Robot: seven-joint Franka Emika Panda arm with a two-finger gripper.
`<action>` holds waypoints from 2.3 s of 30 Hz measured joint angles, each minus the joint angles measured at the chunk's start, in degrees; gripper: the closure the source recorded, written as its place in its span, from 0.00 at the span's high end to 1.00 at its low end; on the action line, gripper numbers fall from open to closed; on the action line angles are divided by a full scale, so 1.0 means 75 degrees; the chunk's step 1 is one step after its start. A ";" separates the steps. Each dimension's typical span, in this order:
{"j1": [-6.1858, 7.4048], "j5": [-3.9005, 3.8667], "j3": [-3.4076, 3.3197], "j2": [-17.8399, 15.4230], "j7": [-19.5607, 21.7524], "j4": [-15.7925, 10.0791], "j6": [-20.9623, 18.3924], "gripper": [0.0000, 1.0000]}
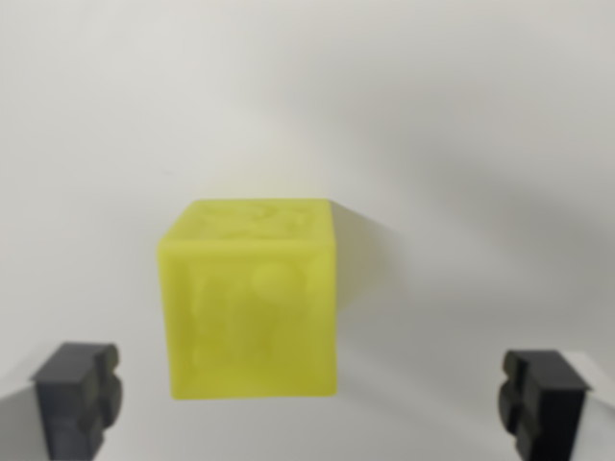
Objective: Pick yellow cube
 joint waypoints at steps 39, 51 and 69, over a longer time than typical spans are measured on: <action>0.0338 0.0567 0.0015 0.1609 -0.0815 -0.0003 0.1578 1.00; 0.0398 0.0659 -0.0025 0.1548 -0.0879 -0.0018 0.1533 0.00; 0.0308 0.0257 -0.0019 0.0438 -0.0576 -0.0284 0.0696 0.00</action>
